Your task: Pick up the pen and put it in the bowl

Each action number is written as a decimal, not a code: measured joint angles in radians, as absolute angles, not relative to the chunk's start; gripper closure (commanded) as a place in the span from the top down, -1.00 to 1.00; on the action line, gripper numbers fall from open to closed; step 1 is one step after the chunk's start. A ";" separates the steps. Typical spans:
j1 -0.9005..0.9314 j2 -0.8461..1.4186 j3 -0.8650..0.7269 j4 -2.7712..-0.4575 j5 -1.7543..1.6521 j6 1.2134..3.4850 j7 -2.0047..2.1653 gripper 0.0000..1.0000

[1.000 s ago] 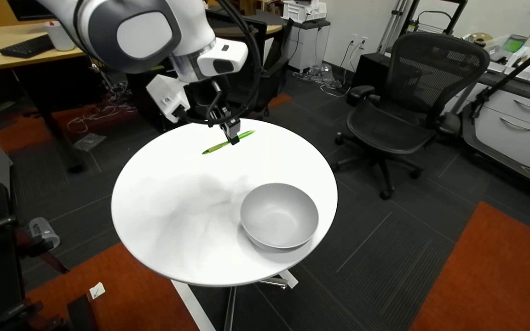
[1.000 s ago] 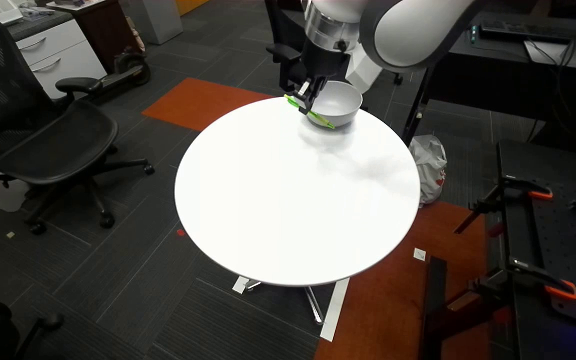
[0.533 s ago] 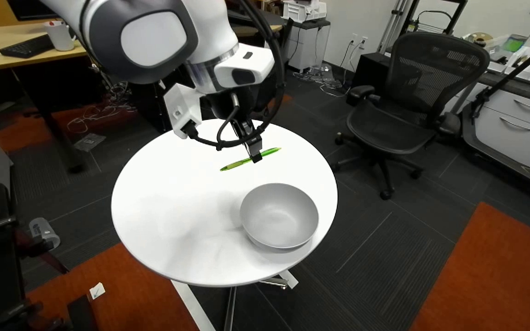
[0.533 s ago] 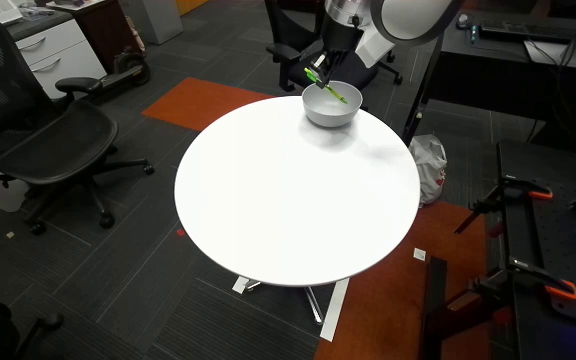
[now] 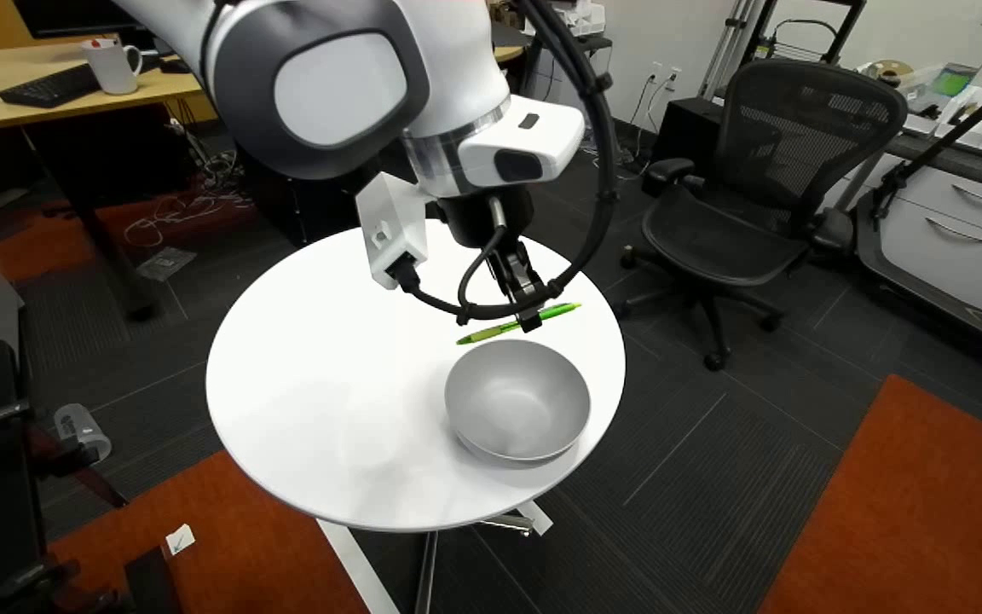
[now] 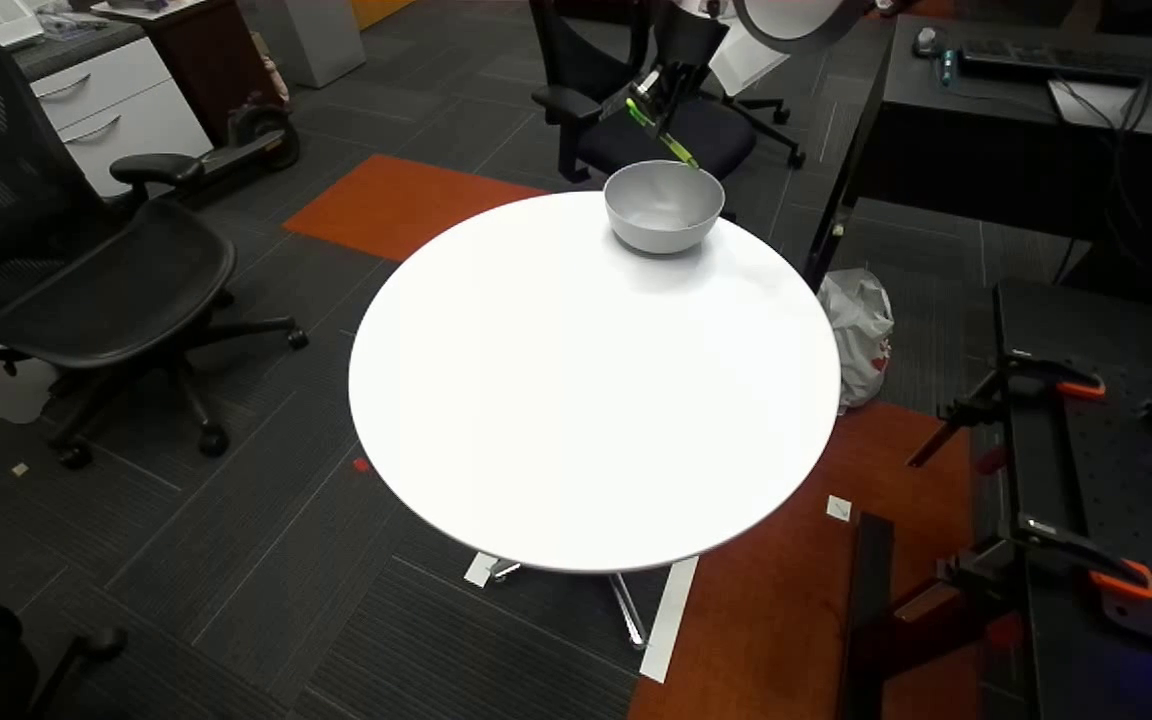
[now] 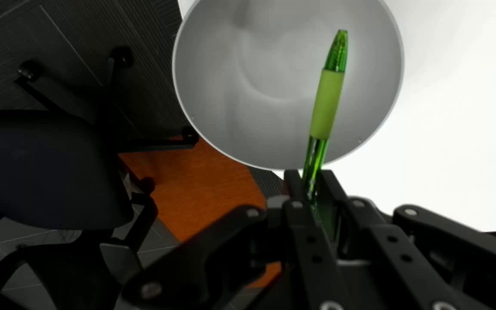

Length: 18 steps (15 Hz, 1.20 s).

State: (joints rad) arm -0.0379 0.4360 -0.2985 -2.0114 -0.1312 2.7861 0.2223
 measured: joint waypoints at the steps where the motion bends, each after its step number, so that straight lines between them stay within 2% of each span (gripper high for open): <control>1: -0.050 0.454 -0.295 -1.988 -0.127 2.774 0.222 -0.93; 12: -0.145 0.654 -0.218 -1.797 -0.053 2.686 0.216 -0.93; 13: -0.148 0.663 -0.218 -1.791 -0.052 2.683 0.216 -0.23; 14: -0.150 0.669 -0.218 -1.787 -0.052 2.683 0.216 -0.21; 18: -0.156 0.676 -0.217 -1.784 -0.048 2.682 0.216 0.37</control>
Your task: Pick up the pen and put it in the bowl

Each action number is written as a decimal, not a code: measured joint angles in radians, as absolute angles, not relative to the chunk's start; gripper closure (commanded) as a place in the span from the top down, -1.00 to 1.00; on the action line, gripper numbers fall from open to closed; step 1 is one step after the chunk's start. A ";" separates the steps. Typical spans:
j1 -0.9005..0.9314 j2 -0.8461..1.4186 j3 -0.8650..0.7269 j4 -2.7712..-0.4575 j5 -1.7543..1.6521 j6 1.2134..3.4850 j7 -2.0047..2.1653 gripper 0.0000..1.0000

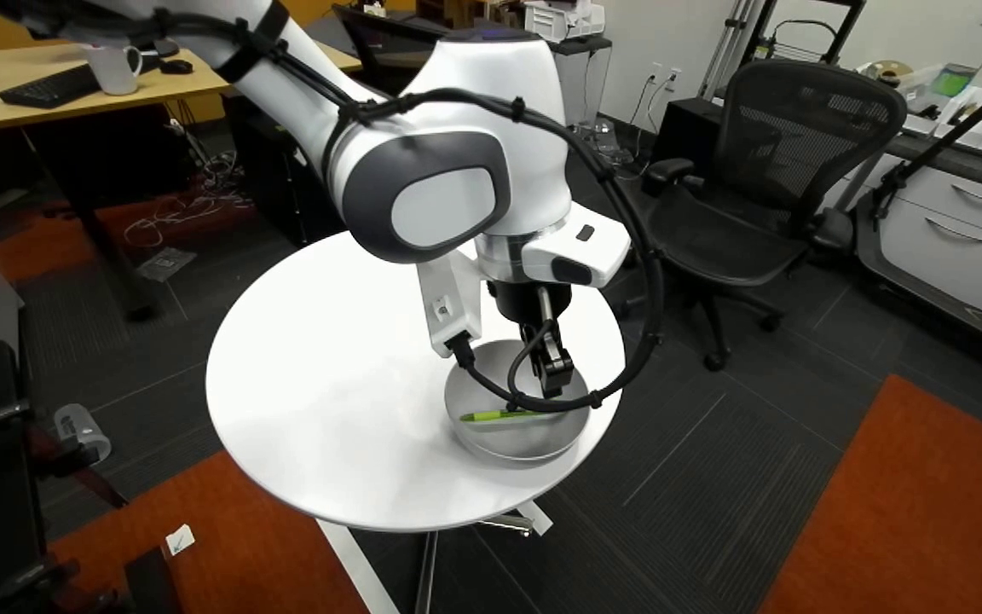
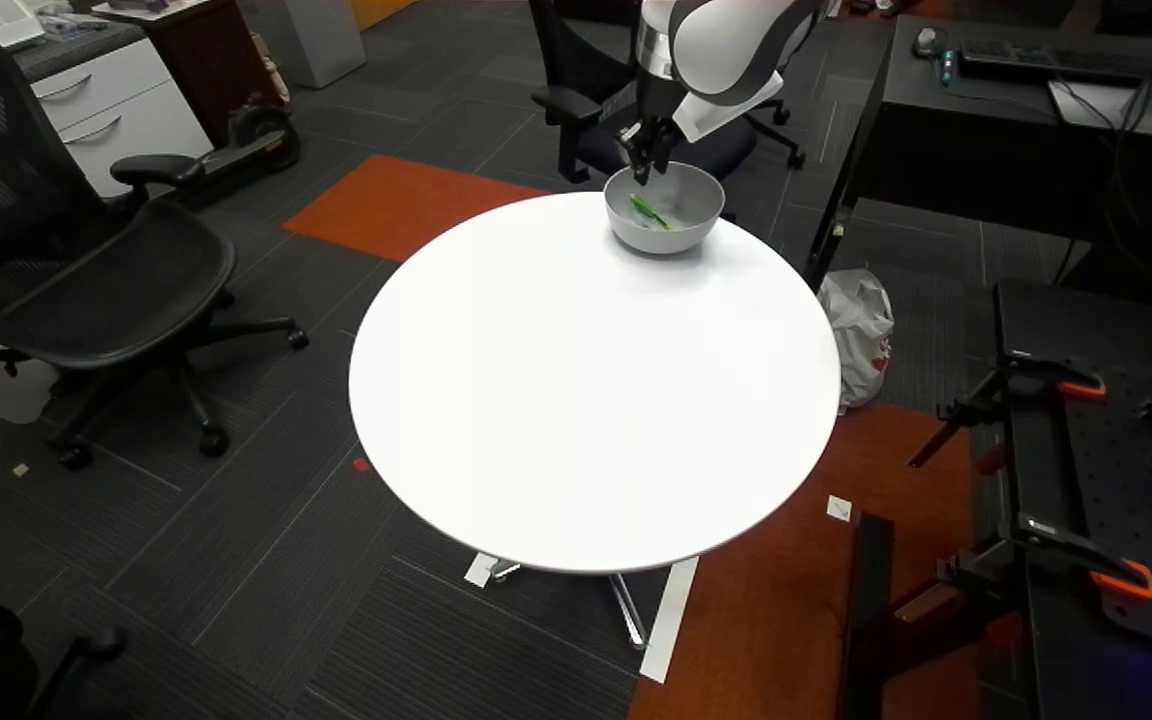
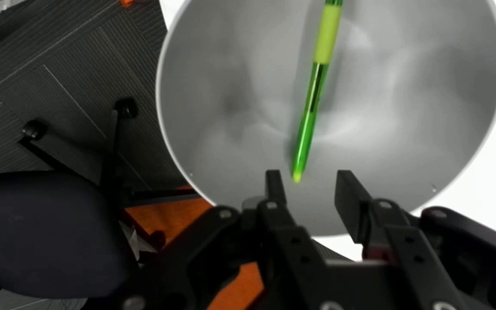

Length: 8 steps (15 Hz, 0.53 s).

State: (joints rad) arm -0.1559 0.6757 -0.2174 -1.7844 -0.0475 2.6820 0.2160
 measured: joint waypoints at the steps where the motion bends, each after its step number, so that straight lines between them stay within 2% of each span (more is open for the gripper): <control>1: -0.157 0.676 -0.217 -1.784 -0.047 2.682 0.216 0.54; 4: -0.158 0.676 -0.217 -1.784 -0.047 2.682 0.216 0.98; 8: -0.158 0.676 -0.216 -1.784 -0.047 2.682 0.216 1.00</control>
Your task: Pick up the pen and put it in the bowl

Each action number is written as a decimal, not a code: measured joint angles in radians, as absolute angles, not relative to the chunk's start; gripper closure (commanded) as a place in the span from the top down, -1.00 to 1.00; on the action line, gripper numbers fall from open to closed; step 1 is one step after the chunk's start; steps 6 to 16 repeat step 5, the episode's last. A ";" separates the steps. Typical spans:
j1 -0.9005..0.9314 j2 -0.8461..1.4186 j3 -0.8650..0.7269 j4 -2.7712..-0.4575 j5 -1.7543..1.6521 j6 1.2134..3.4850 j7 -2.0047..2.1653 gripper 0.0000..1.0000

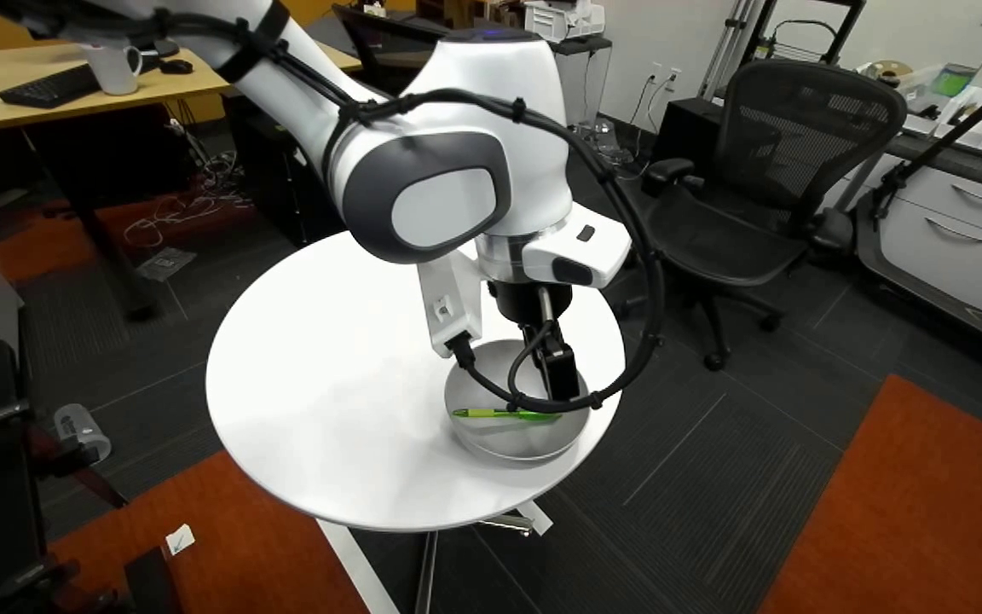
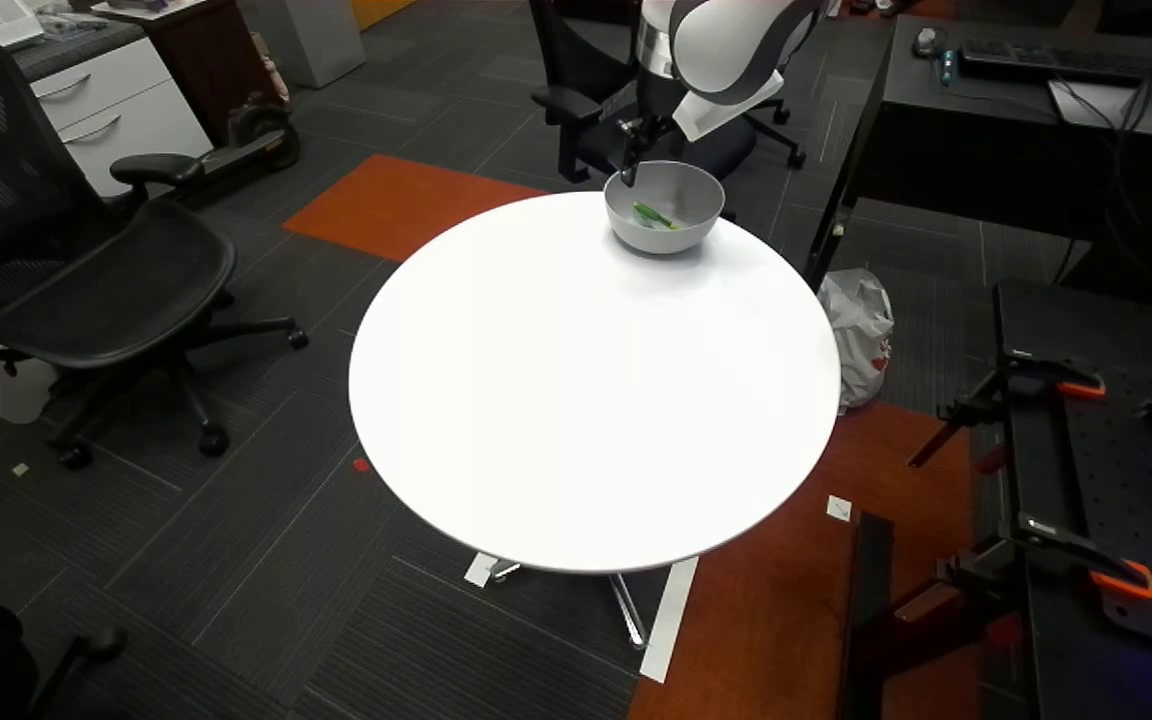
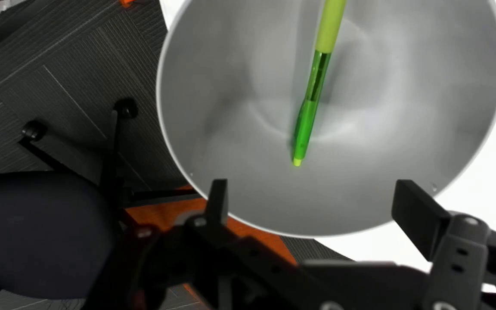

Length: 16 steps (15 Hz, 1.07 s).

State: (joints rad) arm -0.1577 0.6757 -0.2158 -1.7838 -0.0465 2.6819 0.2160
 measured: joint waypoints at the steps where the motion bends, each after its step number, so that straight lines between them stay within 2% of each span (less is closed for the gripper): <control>1: -0.158 0.676 -0.214 -1.784 -0.047 2.682 0.216 1.00; 16: -0.158 0.675 -0.207 -1.784 -0.046 2.682 0.216 1.00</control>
